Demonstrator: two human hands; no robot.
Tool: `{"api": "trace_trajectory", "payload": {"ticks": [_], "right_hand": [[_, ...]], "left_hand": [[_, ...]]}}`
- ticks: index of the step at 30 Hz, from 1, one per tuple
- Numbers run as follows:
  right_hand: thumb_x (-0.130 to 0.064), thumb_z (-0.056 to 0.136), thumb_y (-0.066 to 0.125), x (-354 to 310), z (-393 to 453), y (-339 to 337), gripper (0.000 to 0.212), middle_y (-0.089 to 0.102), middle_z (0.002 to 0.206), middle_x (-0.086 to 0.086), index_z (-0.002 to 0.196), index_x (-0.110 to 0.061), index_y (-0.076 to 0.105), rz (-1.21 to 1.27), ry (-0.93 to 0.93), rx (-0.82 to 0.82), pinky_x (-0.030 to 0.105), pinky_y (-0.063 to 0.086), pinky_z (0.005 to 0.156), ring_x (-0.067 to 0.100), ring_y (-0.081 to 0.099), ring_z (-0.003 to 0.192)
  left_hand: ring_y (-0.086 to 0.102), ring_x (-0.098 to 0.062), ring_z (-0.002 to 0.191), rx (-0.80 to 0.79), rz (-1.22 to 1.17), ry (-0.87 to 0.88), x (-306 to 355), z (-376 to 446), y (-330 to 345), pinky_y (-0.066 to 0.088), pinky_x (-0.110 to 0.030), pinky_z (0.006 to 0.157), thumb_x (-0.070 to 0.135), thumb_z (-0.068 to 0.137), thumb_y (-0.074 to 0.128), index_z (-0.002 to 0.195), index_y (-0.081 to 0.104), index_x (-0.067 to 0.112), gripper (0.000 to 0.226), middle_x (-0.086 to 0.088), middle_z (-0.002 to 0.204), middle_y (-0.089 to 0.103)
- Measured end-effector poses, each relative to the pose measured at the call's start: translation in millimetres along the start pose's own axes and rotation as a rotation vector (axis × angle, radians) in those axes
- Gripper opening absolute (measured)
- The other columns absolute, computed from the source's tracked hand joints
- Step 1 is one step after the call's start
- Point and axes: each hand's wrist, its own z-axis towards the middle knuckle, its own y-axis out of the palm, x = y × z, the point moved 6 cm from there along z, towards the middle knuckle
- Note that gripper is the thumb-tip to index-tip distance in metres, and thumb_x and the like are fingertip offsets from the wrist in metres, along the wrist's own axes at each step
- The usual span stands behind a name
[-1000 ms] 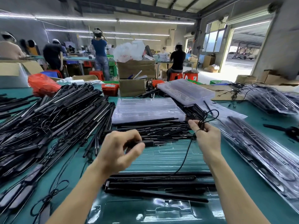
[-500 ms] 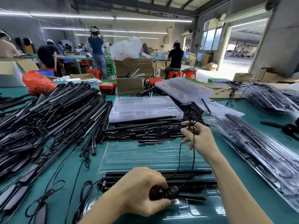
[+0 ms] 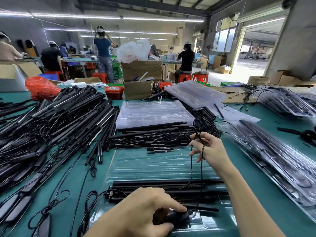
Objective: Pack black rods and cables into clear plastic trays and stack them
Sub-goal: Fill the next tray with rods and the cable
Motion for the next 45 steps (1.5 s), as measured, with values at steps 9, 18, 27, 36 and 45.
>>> {"api": "trace_trajectory", "payload": {"ticks": [9, 18, 27, 36, 45], "right_hand": [[0.012, 0.089, 0.064, 4.2, -2.4, 6.4, 0.030, 0.072, 0.106, 0.018, 0.115, -0.003, 0.065, 0.122, 0.075, -0.109, 0.029, 0.057, 0.055, 0.033, 0.075, 0.086], [0.009, 0.095, 0.056, 5.0, -0.5, 11.0, 0.026, 0.067, 0.110, 0.025, 0.114, -0.007, 0.064, 0.162, 0.068, -0.041, 0.030, 0.057, 0.053, 0.024, 0.075, 0.080], [0.013, 0.096, 0.051, 13.4, -4.7, 20.6, 0.029, 0.072, 0.097, 0.016, 0.111, -0.006, 0.066, 0.249, -0.012, -0.014, 0.029, 0.057, 0.054, 0.025, 0.074, 0.078], [0.016, 0.091, 0.056, 8.6, -3.9, 37.1, 0.024, 0.073, 0.087, 0.021, 0.093, -0.004, 0.070, 0.169, -0.115, -0.131, 0.038, 0.061, 0.068, 0.027, 0.070, 0.080], [0.012, 0.094, 0.039, 13.8, 5.4, 21.9, 0.037, 0.066, 0.081, 0.011, 0.091, -0.010, 0.070, 0.131, -0.073, 0.025, 0.019, 0.029, 0.037, 0.011, 0.041, 0.044]], "left_hand": [[0.047, -0.001, 0.092, -0.021, 0.140, 0.052, -6.5, 1.1, 12.3, 0.042, -0.023, 0.079, 0.073, 0.090, 0.051, 0.127, 0.059, 0.057, 0.041, 0.016, 0.101, 0.044], [0.045, 0.003, 0.092, 0.060, 0.244, 0.034, -12.7, -0.4, 4.7, 0.043, -0.021, 0.077, 0.071, 0.094, 0.045, 0.129, 0.056, 0.060, 0.039, 0.015, 0.099, 0.047], [0.052, 0.000, 0.071, 0.407, 0.108, -0.085, -4.5, 21.2, -21.3, 0.044, -0.024, 0.062, 0.080, 0.086, 0.041, 0.094, 0.059, 0.033, 0.051, 0.017, 0.074, 0.056], [0.055, -0.007, 0.071, 0.793, -0.251, -0.127, -30.8, 97.0, -48.7, 0.044, -0.018, 0.066, 0.056, 0.087, 0.068, 0.132, 0.054, 0.029, 0.054, 0.008, 0.094, 0.059], [0.054, -0.010, 0.075, 0.843, -0.268, -0.101, -56.2, 98.5, -28.7, 0.042, -0.019, 0.069, 0.027, 0.105, 0.049, 0.091, 0.063, 0.013, 0.024, 0.005, 0.081, 0.058]]}}
